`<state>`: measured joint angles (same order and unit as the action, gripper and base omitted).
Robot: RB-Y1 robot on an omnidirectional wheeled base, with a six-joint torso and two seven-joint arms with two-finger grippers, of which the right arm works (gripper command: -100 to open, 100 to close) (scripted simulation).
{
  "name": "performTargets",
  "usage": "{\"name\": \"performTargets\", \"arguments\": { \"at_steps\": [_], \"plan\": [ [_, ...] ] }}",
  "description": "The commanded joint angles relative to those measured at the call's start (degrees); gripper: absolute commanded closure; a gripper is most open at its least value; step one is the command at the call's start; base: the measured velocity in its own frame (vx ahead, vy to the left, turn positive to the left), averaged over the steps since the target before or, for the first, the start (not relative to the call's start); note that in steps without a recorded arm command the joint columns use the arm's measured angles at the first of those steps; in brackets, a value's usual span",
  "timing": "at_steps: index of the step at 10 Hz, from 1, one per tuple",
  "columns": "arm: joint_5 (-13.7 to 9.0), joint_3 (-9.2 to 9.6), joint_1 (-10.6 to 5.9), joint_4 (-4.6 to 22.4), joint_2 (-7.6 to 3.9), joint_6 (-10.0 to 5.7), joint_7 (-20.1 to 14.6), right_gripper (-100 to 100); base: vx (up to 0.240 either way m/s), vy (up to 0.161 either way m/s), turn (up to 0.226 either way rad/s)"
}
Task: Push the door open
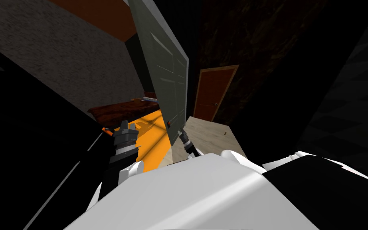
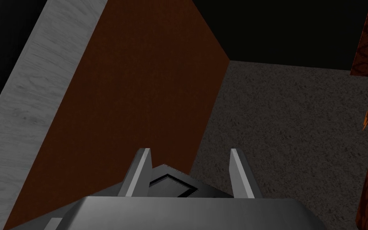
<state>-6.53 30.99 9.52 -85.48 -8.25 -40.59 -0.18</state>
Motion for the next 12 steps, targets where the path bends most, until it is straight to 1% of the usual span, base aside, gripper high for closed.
{"name": "performTargets", "arguments": {
  "at_steps": [1,4,5,7,8,9,10,12],
  "plan": [
    [0.0,1.52,-0.82,2.1,-0.16,-0.4,-0.3,-100,0.08,-0.028,0.002],
    [0.0,4.18,-2.47,5.7,-0.61,-0.77,-1.0,-100,0.101,-0.023,0.002],
    [0.0,5.94,-3.55,8.1,-0.91,-1.01,-1.4,-100,0.142,-0.019,0.002],
    [0.0,7.61,-4.58,10.3,-1.17,-1.24,-1.9,-100,0.148,-0.026,0.003],
    [0.0,9.28,-5.61,12.6,-1.44,-1.48,-2.3,-100,0.137,-0.045,0.0],
    [0.0,9.28,-5.61,12.6,-1.44,-1.48,-2.3,-100,0.102,-0.035,0.004],
    [0.0,10.91,-6.61,14.8,-1.69,-1.7,-2.7,-100,0.111,-0.03,0.002],
    [0.0,12.42,-7.55,16.8,-1.91,-1.91,-3.1,-100,0.117,-0.008,0.002]
  ]
}}
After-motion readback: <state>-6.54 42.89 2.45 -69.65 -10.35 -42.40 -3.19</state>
